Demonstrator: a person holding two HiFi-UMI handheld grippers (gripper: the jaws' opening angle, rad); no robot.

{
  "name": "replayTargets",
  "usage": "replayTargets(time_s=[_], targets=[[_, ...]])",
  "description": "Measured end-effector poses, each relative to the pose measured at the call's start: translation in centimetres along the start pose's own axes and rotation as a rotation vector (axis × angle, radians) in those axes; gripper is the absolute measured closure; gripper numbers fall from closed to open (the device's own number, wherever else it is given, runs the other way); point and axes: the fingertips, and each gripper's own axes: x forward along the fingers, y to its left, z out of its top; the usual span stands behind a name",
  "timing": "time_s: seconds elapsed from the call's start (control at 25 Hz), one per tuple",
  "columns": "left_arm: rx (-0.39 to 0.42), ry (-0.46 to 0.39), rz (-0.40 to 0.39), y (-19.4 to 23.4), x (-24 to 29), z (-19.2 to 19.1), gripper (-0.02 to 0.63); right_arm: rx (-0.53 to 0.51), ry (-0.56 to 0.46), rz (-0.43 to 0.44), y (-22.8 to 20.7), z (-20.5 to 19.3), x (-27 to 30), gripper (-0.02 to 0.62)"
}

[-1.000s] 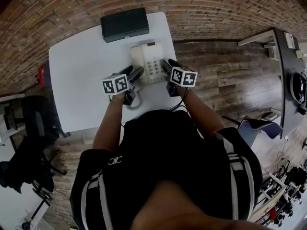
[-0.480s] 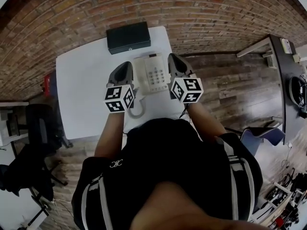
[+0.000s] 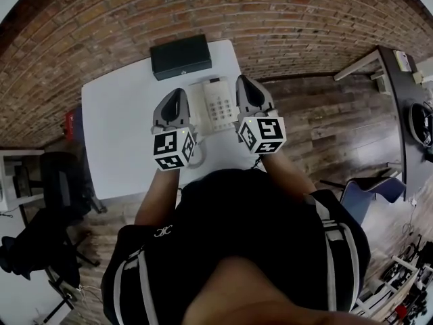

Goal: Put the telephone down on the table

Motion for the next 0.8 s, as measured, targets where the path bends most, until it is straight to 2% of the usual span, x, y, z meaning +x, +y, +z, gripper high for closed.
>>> replayTargets(time_s=[0.36, 0.56, 0.8], targets=[[0.004, 0.006, -0.017, -1.0, -0.4, 0.1, 0.595, -0.002, -0.005, -0.001, 0.2, -0.3, -1.0, 0.597], [-0.023, 0.012, -0.016, -1.2, -0.3, -0.1, 0.595, 0.012, 0.014, -0.001, 0.1, -1.0, -1.4, 0.597], [-0.022, 0.017, -0.021, -1.4, -0.2, -0.2, 0.595, 0.021, 0.004, 0.033, 0.7, -1.1, -1.4, 0.597]])
